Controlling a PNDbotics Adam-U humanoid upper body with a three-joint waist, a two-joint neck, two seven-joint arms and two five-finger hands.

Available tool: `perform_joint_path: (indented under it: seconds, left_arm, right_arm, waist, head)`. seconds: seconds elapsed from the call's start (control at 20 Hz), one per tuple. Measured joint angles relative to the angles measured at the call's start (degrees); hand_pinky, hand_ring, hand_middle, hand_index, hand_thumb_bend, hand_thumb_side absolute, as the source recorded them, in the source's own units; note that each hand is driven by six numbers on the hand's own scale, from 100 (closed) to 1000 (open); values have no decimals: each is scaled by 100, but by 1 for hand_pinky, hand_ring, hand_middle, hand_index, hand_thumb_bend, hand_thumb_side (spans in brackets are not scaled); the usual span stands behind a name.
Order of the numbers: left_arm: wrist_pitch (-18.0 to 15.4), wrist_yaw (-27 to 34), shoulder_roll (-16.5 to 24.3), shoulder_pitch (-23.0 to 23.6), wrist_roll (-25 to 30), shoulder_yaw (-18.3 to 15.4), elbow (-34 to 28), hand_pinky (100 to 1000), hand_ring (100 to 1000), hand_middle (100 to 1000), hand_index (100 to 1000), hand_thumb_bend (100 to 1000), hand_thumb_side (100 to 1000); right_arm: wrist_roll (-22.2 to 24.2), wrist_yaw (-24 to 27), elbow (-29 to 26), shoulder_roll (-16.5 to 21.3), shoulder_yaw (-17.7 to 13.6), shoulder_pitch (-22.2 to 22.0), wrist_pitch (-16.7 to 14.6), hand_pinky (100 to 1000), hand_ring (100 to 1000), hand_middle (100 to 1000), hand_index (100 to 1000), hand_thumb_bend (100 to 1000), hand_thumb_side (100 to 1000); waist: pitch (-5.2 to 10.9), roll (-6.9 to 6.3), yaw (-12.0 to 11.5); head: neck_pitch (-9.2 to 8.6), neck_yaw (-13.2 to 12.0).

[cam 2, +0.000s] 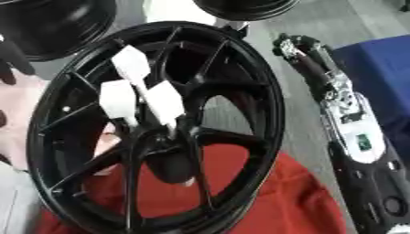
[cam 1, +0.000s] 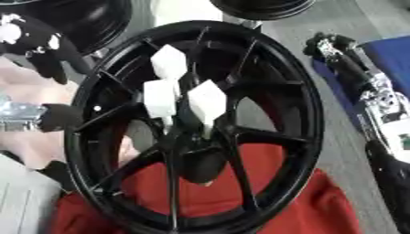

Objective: Pull the pin out of the wheel hub.

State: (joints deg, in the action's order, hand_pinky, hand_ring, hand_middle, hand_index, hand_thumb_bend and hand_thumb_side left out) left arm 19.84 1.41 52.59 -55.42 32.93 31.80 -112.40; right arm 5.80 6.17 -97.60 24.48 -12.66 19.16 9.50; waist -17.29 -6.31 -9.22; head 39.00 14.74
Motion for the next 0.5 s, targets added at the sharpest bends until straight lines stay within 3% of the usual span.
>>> perform_joint_path:
  seconds: [0.5]
  left_arm:
    - [177, 80, 134, 246, -288, 68, -161, 720, 669, 719, 822, 573, 641]
  right_arm:
    - [73, 0, 4, 0, 37, 46, 12, 935, 787, 610, 657, 100, 576]
  waist:
    - [0, -10, 36]
  head:
    - [1, -74]
